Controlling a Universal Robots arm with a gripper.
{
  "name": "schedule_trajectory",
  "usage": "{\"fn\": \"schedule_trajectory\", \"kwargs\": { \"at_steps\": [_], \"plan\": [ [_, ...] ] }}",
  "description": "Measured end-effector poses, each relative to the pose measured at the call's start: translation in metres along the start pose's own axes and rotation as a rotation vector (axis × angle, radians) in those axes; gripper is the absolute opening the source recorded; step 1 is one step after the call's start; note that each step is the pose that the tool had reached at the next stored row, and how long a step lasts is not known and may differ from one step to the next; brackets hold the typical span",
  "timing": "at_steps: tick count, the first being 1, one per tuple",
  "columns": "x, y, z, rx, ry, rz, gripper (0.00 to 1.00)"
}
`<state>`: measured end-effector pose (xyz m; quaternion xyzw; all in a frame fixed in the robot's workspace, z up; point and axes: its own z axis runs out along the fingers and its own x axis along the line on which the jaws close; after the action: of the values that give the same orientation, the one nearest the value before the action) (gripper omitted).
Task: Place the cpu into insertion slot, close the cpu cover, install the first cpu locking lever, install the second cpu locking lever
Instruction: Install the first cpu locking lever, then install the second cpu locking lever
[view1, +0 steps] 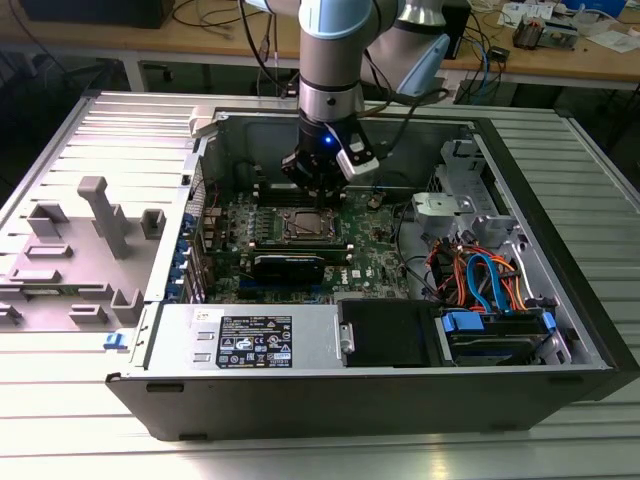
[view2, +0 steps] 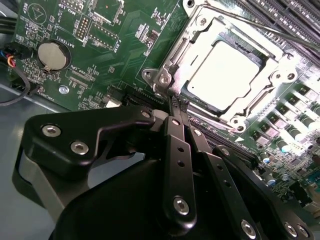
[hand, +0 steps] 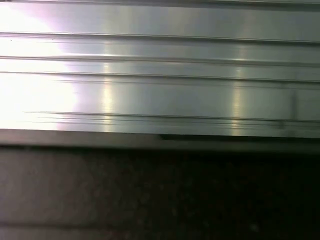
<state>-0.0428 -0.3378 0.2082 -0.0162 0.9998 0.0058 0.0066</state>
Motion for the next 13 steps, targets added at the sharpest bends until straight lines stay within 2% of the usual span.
{"fn": "schedule_trajectory", "kwargs": {
  "at_steps": [5,13],
  "plan": [
    [0.0001,-0.0076,-0.0001,-0.0005,0.0003,0.0,0.11],
    [0.0,-0.0084,-0.0001,-0.0004,0.0003,0.0,0.11]
  ]
}}
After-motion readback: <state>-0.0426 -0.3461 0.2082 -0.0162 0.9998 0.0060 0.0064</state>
